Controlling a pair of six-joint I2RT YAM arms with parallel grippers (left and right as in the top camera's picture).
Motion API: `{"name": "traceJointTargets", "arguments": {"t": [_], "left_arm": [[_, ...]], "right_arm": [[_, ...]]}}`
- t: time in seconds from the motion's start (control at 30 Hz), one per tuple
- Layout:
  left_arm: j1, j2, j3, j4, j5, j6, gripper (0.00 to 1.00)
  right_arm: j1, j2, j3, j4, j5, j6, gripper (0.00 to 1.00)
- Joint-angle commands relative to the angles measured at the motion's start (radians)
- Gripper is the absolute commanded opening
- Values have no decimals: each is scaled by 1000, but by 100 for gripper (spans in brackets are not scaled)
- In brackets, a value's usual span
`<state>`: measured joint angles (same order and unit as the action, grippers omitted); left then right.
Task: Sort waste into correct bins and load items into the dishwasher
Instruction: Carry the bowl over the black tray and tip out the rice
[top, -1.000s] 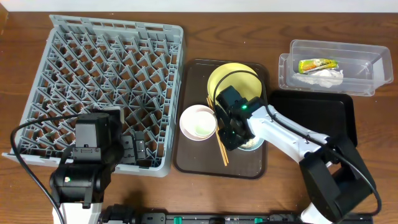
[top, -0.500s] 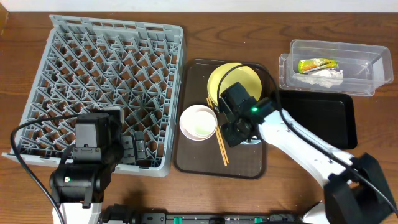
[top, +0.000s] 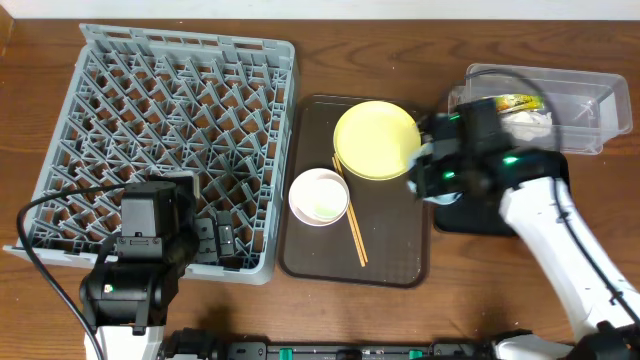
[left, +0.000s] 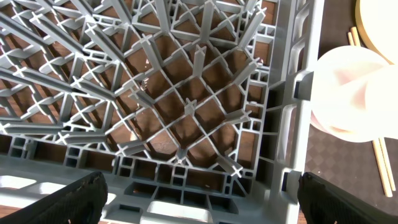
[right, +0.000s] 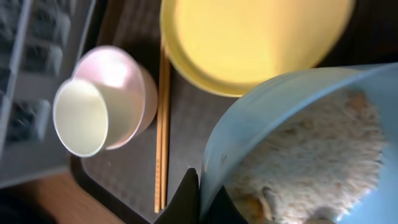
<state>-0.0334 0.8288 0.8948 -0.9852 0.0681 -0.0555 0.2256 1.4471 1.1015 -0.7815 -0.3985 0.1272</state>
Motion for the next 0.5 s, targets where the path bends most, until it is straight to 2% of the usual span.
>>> {"name": "traceJointTargets", "arguments": {"t": [0.0,0.27,0.47], "left_arm": [[2,0,19,-2,-9,-9,98],[2,0,19,-2,-9,-9,98],[2,0,19,-2,-9,-9,98]], "right_arm": [[-118,7,-4,3,-233,-39,1],[-329,79,-4,3,-505,-92,1],[-421,173,-4,-1,-711,-134,1]]}}
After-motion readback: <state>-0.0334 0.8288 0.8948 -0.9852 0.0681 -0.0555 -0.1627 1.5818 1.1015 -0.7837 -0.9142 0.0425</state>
